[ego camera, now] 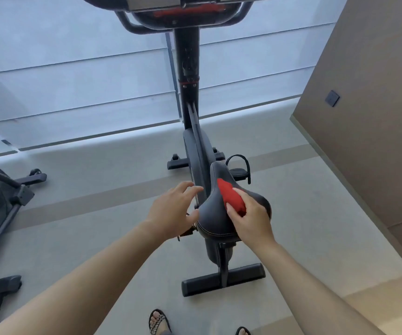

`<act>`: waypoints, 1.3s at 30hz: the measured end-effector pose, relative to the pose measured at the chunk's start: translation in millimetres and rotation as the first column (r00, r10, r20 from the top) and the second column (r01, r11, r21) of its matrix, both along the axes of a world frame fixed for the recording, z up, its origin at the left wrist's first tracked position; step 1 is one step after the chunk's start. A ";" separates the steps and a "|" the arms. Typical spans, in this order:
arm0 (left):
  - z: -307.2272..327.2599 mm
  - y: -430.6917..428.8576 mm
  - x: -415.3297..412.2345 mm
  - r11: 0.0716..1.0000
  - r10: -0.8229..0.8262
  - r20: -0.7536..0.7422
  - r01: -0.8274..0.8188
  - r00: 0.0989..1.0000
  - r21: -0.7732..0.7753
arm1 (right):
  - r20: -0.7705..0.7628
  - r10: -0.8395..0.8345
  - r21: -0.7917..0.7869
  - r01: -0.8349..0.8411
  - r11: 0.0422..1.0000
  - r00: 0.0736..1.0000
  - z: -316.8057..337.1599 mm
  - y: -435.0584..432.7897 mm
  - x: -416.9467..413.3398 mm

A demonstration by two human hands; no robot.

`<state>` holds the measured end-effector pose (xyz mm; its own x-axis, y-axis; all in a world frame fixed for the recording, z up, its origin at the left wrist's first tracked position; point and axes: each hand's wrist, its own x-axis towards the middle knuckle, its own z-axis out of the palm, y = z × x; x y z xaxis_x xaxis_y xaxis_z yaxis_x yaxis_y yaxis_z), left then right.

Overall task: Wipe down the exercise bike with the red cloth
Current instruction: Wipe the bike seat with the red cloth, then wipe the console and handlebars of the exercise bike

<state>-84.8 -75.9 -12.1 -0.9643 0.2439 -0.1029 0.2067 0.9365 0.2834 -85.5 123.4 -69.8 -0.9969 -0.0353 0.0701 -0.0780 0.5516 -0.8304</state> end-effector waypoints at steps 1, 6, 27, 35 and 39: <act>6.9 -9.3 -3.4 1.000 -0.016 -0.021 0.017 1.000 0.010 | 0.004 -0.010 -0.043 0.010 0.999 1.000 7.0 -11.1 -0.4; 45.0 -73.7 -20.5 0.999 -0.053 -0.134 0.053 0.990 0.002 | -0.027 -0.025 -0.179 0.019 0.984 0.999 42.9 -81.2 -14.7; 192.1 -275.8 -100.4 0.998 -0.038 -0.434 0.055 0.900 0.028 | -0.429 0.091 -0.048 -0.123 0.991 0.899 211.0 -275.5 -125.6; 233.9 -291.5 -188.3 0.995 -0.072 -0.542 0.098 0.837 0.019 | -0.630 -0.036 -0.063 -0.005 0.998 0.776 285.6 -278.4 -206.1; 255.6 -290.8 -240.1 0.990 -0.112 -0.590 0.140 0.800 0.000 | -0.725 -0.090 -0.062 0.065 0.996 0.683 316.0 -273.9 -253.9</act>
<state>-324.9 -366.7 243.5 -0.7971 0.3585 0.4859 0.4615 0.8807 0.1073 -339.4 -150.5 246.3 -0.6318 0.0542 0.7732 -0.6216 0.5606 -0.5472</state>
